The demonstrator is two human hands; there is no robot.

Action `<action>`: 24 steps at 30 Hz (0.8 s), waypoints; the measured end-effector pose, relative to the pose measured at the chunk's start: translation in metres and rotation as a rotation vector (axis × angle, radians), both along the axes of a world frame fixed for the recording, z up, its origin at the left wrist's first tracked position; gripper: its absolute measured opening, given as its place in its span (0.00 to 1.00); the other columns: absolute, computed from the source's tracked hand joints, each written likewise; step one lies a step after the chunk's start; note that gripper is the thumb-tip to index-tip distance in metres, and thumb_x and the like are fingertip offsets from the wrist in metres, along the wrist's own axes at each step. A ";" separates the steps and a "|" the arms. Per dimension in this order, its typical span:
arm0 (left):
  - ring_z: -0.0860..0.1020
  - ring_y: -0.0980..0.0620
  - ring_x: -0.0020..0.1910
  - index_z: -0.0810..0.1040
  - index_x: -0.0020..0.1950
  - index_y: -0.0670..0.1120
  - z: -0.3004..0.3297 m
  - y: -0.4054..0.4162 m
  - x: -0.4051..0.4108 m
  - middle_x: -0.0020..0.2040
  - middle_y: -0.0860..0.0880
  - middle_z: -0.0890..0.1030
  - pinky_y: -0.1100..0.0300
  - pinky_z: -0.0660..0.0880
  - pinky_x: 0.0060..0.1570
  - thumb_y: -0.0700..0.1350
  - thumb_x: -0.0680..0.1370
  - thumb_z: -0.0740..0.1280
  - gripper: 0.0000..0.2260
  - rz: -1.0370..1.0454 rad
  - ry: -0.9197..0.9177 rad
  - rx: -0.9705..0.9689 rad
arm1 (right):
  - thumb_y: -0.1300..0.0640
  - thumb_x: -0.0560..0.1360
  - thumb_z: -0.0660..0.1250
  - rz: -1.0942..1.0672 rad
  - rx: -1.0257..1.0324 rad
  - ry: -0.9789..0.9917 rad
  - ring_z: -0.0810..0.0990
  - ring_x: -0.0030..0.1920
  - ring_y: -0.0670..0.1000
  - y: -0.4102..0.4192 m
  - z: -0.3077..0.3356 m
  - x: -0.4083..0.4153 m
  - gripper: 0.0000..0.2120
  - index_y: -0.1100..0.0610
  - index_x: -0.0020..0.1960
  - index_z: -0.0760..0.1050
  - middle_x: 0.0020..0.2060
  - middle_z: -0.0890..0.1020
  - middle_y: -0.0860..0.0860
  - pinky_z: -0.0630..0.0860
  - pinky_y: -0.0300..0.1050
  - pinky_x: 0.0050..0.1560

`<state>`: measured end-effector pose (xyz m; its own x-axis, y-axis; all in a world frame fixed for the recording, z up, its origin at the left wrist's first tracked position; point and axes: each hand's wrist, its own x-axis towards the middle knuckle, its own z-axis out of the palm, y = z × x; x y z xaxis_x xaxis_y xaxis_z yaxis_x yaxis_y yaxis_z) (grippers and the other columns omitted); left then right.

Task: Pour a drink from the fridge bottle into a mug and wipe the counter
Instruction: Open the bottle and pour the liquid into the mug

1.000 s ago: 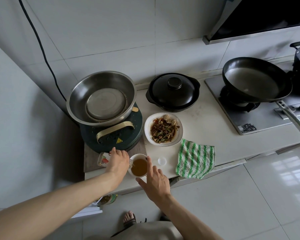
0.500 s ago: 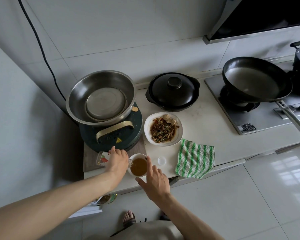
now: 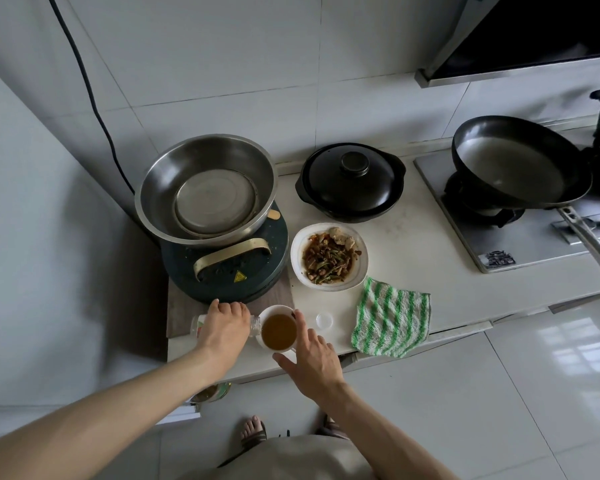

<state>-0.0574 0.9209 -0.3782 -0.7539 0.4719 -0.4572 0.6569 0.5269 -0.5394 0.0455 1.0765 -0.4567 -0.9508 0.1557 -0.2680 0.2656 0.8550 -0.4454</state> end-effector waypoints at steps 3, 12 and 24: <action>0.75 0.41 0.66 0.62 0.75 0.38 -0.005 -0.012 0.005 0.69 0.38 0.74 0.50 0.73 0.66 0.41 0.76 0.71 0.30 0.052 -0.049 0.157 | 0.34 0.76 0.63 0.005 -0.039 -0.005 0.79 0.59 0.57 0.002 0.000 0.000 0.46 0.49 0.81 0.39 0.62 0.76 0.54 0.74 0.55 0.59; 0.79 0.64 0.44 0.69 0.71 0.49 -0.050 -0.067 0.013 0.57 0.54 0.82 0.75 0.70 0.36 0.55 0.74 0.73 0.29 0.471 -0.336 1.040 | 0.42 0.71 0.68 -0.019 -0.124 -0.067 0.76 0.61 0.56 0.047 0.004 -0.002 0.39 0.50 0.76 0.56 0.68 0.69 0.52 0.79 0.53 0.54; 0.77 0.58 0.60 0.67 0.73 0.51 -0.085 -0.082 0.035 0.65 0.52 0.79 0.67 0.71 0.57 0.49 0.74 0.75 0.31 0.645 -0.341 1.304 | 0.52 0.79 0.64 0.121 0.309 -0.209 0.74 0.63 0.56 0.063 -0.005 -0.039 0.19 0.51 0.69 0.68 0.65 0.72 0.52 0.78 0.52 0.56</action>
